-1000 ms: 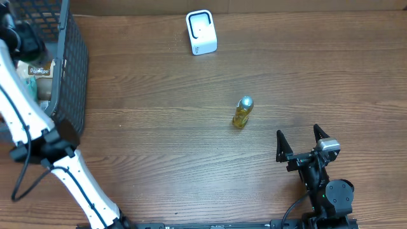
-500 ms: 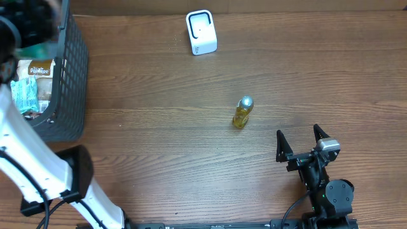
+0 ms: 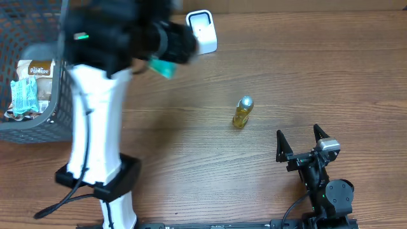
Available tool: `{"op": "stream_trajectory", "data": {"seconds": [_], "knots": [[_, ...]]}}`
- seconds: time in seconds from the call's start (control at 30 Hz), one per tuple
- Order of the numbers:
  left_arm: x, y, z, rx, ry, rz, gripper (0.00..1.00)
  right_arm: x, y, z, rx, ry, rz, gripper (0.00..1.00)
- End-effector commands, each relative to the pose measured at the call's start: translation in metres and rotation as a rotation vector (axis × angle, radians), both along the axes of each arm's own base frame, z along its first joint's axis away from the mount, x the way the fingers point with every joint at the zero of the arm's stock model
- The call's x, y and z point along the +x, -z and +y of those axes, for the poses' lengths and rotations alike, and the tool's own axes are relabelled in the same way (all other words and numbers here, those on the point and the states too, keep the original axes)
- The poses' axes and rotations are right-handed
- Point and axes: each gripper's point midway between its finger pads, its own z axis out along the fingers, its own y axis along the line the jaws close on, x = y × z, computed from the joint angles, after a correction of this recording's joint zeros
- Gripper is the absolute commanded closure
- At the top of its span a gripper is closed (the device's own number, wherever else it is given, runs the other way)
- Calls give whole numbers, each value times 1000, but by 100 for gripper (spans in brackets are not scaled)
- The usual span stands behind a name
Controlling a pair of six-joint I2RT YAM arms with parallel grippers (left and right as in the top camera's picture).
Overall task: Scan the item barcode
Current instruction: 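Lift the green-capped jar out and carry it toward the scanner, then lower the jar onto the table left of the Vim bottle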
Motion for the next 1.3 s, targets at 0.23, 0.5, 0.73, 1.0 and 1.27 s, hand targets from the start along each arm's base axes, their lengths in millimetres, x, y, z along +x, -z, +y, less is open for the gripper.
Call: {"op": "stream_trajectory", "data": {"seconds": [0.23,0.5,0.73,1.0,1.27], "knots": [[-14,76,-47,166,-131,145,77,0,2,-2,-8,8,-5,0],[-4,121,-36,243,-301,194,72,0,2,-2,-8,8,-5,0],[-5,166,-38,283,-301,259,69,0,2,-2,-8,8,-5,0],[-8,218,-36,321,-300,301,73,0,2,-2,-8,8,-5,0],[-12,236,-39,291,-340,345,74,0,2,-2,-8,8,-5,0]]}}
